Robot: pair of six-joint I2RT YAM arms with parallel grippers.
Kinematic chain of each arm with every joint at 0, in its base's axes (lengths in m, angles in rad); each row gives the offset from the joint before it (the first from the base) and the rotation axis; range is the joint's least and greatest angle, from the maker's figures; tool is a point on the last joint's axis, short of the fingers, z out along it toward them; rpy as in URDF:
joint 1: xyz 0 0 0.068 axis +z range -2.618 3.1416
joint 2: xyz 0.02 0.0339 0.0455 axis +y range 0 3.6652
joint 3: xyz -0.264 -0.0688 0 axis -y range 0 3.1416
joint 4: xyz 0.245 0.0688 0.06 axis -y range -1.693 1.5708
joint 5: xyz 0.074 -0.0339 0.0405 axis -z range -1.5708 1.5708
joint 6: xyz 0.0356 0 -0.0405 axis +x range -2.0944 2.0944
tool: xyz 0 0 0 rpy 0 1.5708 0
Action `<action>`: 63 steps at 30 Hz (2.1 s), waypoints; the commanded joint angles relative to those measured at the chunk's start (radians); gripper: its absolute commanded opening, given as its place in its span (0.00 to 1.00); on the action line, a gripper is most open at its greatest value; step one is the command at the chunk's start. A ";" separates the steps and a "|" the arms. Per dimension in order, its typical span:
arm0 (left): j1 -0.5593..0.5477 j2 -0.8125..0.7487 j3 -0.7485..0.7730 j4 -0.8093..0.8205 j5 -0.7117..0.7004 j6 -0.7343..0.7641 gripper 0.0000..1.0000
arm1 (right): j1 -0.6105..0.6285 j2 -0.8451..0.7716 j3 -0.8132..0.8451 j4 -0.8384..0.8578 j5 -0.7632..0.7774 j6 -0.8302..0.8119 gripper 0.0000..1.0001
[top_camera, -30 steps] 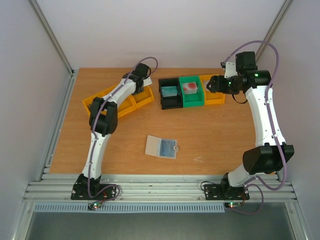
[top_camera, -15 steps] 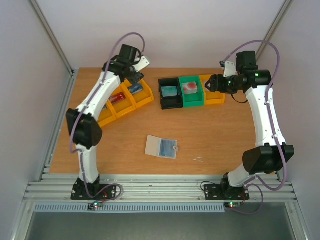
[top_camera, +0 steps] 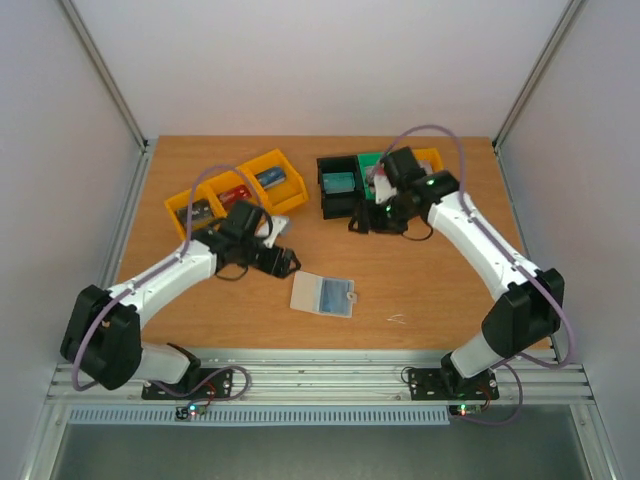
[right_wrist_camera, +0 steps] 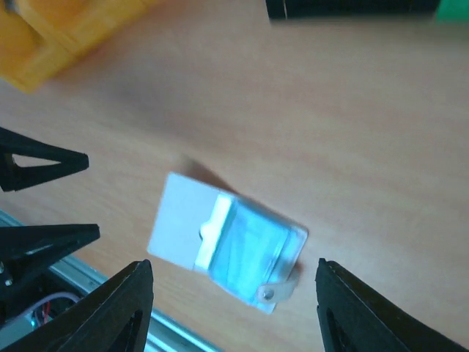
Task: Take the credit cards out of the card holder
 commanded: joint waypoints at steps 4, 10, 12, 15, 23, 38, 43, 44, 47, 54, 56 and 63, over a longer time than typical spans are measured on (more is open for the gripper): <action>-0.031 -0.039 -0.350 0.557 0.148 -0.443 0.83 | 0.126 -0.005 -0.325 0.216 -0.072 0.302 0.58; -0.076 0.055 -0.472 0.744 0.151 -0.489 0.82 | 0.143 0.008 -0.501 0.411 -0.118 0.421 0.45; -0.078 0.073 -0.493 0.751 0.145 -0.482 0.82 | 0.143 0.037 -0.533 0.436 -0.132 0.423 0.41; -0.085 0.089 -0.515 0.790 0.190 -0.474 0.80 | 0.142 0.084 -0.554 0.457 -0.142 0.408 0.36; -0.125 0.142 -0.534 0.894 0.279 -0.385 0.71 | 0.143 0.198 -0.639 0.591 -0.203 0.413 0.33; -0.154 0.034 -0.455 0.891 0.195 -0.297 0.00 | 0.114 0.057 -0.499 0.466 -0.319 0.241 0.28; -0.100 -0.143 -0.383 0.847 0.253 -0.226 0.00 | 0.058 -0.155 -0.357 0.276 -0.343 0.055 0.35; -0.091 -0.176 -0.364 0.841 0.268 -0.209 0.00 | 0.057 -0.191 -0.320 0.229 -0.335 0.015 0.37; -0.080 -0.272 -0.309 0.830 0.290 -0.133 0.00 | 0.055 -0.280 -0.217 0.145 -0.348 -0.080 0.44; -0.079 -0.415 -0.212 0.853 0.278 -0.037 0.00 | 0.055 -0.309 0.030 0.006 -0.338 -0.235 0.55; -0.080 -0.436 -0.196 0.874 0.292 -0.055 0.00 | 0.055 -0.308 0.096 -0.024 -0.356 -0.267 0.57; -0.078 -0.457 -0.142 0.904 0.308 -0.136 0.00 | 0.055 -0.324 0.178 -0.039 -0.324 -0.379 0.63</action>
